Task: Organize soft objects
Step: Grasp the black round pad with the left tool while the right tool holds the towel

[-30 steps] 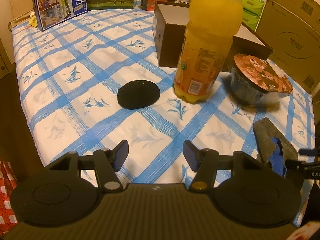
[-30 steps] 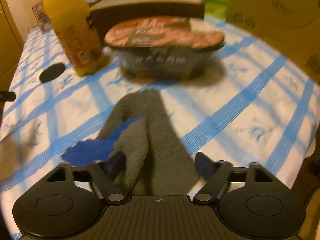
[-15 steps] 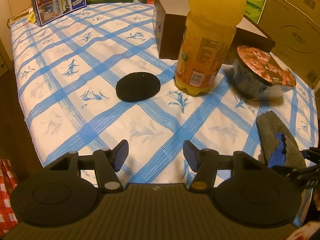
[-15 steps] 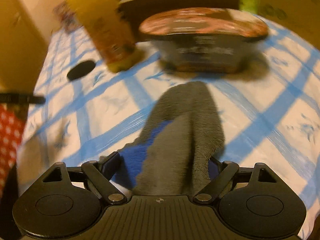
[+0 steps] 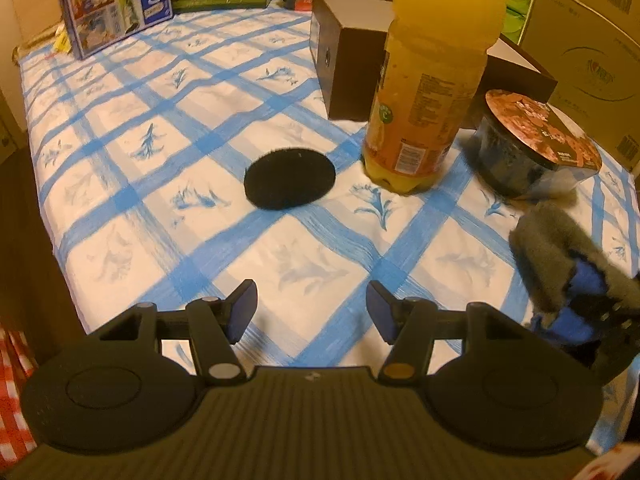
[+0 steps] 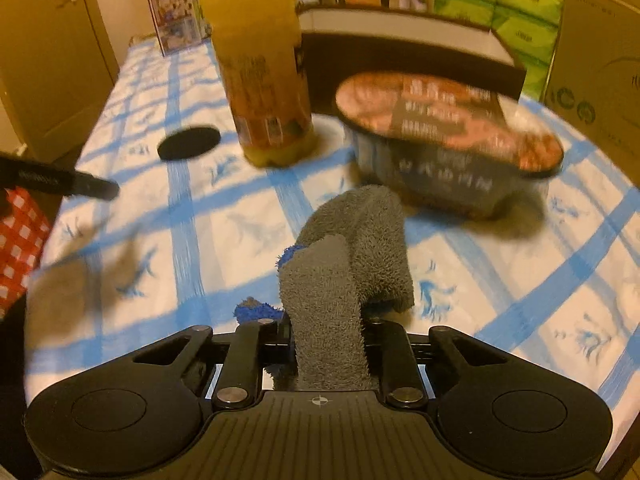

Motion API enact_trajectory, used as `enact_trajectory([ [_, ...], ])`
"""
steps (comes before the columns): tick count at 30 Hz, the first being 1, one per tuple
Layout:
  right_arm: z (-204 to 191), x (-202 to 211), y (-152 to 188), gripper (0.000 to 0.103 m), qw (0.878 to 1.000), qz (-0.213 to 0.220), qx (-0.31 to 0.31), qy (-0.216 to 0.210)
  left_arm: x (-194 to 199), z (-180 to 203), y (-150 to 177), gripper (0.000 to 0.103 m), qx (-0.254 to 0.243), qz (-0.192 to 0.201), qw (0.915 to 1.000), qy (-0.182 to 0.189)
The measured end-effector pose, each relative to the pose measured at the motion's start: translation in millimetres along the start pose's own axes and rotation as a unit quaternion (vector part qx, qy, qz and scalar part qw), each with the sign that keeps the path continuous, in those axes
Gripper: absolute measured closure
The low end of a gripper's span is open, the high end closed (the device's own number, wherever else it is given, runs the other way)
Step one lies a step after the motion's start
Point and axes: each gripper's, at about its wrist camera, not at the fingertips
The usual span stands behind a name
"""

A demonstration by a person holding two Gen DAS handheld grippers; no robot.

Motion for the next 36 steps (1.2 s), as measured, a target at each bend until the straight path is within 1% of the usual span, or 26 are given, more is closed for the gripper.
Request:
enact_trajectory([
  [4, 3.0, 3.8, -19.4, 0.082, 1.000, 0.020, -0.010, 0.008, -12.7, -4.7, -9.9, 0.045, -0.040, 0.012, 0.9991, 0.007],
  [7, 15.1, 2.4, -30.4, 0.082, 0.999, 0.019, -0.037, 0.017, -27.5, -8.5, -18.1, 0.041, -0.082, 0.017, 0.9962, 0.025],
  [11, 35.9, 0.4, -35.2, 0.082, 0.996, 0.005, -0.083, 0.036, -51.9, -13.0, -27.2, 0.040, -0.147, 0.012, 0.9874, 0.058],
  [15, 62.4, 4.3, -32.1, 0.082, 0.988, -0.003, -0.137, 0.076, -75.5, -19.4, -38.3, 0.040, -0.193, 0.011, 0.9778, 0.082],
  [18, 86.8, 10.9, -31.3, 0.082, 0.978, 0.003, -0.178, 0.110, -89.9, -24.4, -46.4, 0.040, -0.211, 0.007, 0.9725, 0.100],
  [20, 101.7, 16.3, -31.8, 0.082, 0.972, 0.009, -0.197, 0.126, -98.7, -26.5, -50.1, 0.040, -0.221, 0.005, 0.9691, 0.109],
  [24, 116.5, 21.8, -35.3, 0.082, 0.967, 0.018, -0.205, 0.148, -115.2, -29.8, -55.6, 0.040, -0.230, -0.004, 0.9659, 0.118],
  [26, 120.1, 20.9, -35.0, 0.082, 0.966, 0.017, -0.208, 0.151, -121.8, -30.7, -58.3, 0.040, -0.234, -0.003, 0.9647, 0.121],
  [30, 118.9, 18.5, -29.2, 0.082, 0.965, 0.011, -0.214, 0.150, -134.3, -32.0, -64.1, 0.031, -0.240, -0.010, 0.9616, 0.133],
  [32, 119.6, 15.4, -26.4, 0.082, 0.964, 0.008, -0.217, 0.150, -139.7, -32.0, -65.0, 0.030, -0.243, -0.015, 0.9599, 0.139],
  [36, 121.1, 13.4, -23.0, 0.082, 0.964, 0.006, -0.221, 0.150, -144.8, -31.6, -67.1, 0.031, -0.239, -0.019, 0.9594, 0.149],
])
Point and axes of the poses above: each gripper's, at about its wrist camera, not at the fingertips, and x roughly against the way its jaws point, z to its right, y to its underside, and after that the axes turned 9 degrees about z, right-handed
